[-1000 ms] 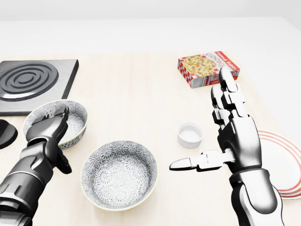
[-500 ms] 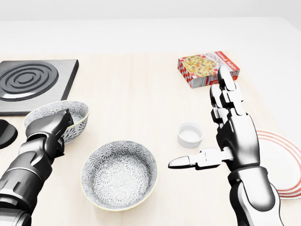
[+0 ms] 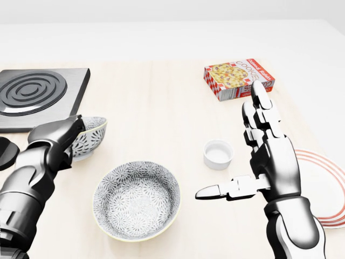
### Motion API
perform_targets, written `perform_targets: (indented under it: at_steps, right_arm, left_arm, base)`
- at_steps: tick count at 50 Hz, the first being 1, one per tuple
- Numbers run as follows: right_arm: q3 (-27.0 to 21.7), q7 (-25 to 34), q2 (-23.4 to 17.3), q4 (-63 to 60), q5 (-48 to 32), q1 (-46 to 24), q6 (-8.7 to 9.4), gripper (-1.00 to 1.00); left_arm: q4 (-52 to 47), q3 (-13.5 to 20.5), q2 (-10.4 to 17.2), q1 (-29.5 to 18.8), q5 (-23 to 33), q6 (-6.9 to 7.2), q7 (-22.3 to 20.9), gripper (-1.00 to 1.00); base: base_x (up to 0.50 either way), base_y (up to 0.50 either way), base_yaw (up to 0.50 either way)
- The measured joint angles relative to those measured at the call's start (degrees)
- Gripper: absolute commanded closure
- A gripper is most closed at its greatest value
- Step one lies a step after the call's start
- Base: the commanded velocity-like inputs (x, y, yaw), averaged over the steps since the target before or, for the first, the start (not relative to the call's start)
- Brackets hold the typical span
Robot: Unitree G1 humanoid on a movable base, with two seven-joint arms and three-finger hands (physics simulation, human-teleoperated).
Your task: Pick the akita bowl from table center and place it on the plate.
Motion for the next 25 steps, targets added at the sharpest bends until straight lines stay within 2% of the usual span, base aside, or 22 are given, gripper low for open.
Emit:
perform_targets:
  at_steps: [3, 9, 15, 25]
  right_arm:
    - [-0.01, 0.02, 0.0, -0.12, -0.05, -0.05, 0.0, -1.0]
    - [0.02, -0.07, 0.0, -0.23, -0.15, -0.38, 0.0, -1.0]
    - [0.1, -0.09, -0.07, -0.42, -0.35, -0.62, 0.0, -1.0]
    - [-0.28, 0.67, -1.84, -0.52, -4.29, -2.88, 0.0, -1.0]
  left_arm:
    - [-9.75, 0.52, -0.17, 3.74, 1.63, 1.04, -4.64, 1.0]
    - [-28.93, 2.03, -1.43, 10.85, 5.3, 1.04, -14.15, 1.0]
    - [-44.95, 3.3, -2.99, 16.03, 7.94, 1.05, -22.47, 1.0]
    - [-62.69, 4.18, -5.62, 20.82, 9.99, 1.04, -31.0, 1.0]
  base:
    - [0.0, 0.0, 0.0]
    - [0.0, 0.0, 0.0]
    - [0.0, 0.0, 0.0]
    - [0.0, 0.0, 0.0]
